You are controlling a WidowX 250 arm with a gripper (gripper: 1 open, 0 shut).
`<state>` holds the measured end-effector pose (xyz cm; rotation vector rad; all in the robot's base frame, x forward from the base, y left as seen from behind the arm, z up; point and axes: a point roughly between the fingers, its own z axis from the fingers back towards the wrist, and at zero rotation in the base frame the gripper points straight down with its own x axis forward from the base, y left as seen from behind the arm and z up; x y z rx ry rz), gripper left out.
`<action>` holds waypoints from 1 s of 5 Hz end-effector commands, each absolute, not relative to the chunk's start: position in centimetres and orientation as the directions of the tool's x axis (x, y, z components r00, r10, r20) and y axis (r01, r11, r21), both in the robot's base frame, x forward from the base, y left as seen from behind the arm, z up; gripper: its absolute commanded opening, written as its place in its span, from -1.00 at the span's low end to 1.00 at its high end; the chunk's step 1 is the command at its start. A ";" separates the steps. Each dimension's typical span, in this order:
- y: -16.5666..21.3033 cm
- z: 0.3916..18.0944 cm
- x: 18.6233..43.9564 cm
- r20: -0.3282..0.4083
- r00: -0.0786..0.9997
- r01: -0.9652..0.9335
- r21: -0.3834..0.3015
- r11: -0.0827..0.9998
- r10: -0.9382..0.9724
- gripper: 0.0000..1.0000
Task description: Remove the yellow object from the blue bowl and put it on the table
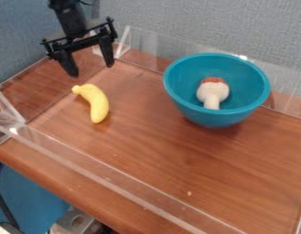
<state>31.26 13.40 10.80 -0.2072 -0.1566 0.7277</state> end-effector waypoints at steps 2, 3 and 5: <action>13.3 16.2 30.4 0.155 0.761 -0.584 -0.260 0.769 0.630 1.00; 13.9 17.2 30.4 0.152 0.743 -0.605 -0.263 0.751 0.652 1.00; 15.2 17.1 28.8 0.136 0.690 -0.670 -0.254 0.698 0.711 1.00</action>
